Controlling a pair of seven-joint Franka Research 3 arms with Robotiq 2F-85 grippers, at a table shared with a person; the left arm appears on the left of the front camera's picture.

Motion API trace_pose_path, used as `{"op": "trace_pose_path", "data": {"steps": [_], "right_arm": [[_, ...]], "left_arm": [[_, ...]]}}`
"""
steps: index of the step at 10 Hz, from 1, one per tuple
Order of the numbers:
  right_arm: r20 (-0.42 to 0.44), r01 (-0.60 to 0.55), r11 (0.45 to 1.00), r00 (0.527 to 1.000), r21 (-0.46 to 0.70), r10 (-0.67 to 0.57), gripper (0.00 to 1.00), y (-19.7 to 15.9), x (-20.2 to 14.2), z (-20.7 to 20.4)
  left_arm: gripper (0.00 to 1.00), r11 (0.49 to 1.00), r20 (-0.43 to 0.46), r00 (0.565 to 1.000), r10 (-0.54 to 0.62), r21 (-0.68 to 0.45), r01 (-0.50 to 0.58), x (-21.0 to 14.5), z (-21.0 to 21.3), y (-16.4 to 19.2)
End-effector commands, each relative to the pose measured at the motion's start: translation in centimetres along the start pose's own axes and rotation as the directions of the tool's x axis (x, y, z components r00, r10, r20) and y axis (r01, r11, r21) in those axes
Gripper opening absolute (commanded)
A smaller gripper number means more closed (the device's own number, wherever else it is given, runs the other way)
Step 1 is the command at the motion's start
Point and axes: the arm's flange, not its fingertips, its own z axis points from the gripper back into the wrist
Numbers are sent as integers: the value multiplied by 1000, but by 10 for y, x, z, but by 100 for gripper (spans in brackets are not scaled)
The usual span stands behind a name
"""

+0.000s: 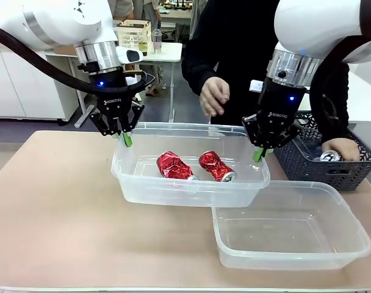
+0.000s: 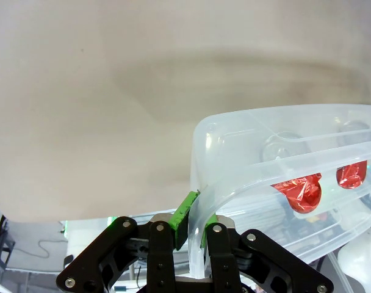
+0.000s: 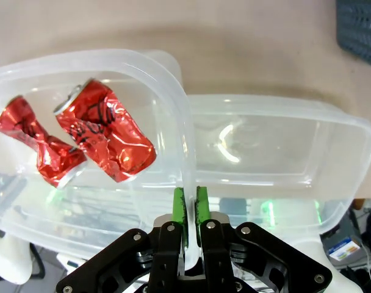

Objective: Sort the waste into each basket.
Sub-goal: Offer the picked Organizing box to the human.

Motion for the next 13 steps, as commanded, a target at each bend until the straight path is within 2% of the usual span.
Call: {"op": "trace_pose_path", "data": {"steps": [1,13], "right_arm": [[-3,-4,1000,1000,-9,4,8,1,0,4],[-3,-4,1000,1000,-9,4,8,1,0,4]], "left_arm": [[6,1000,8,1000,-2,-22,2,-6,4,0],[6,1000,8,1000,-2,-22,2,-6,4,0]]}}
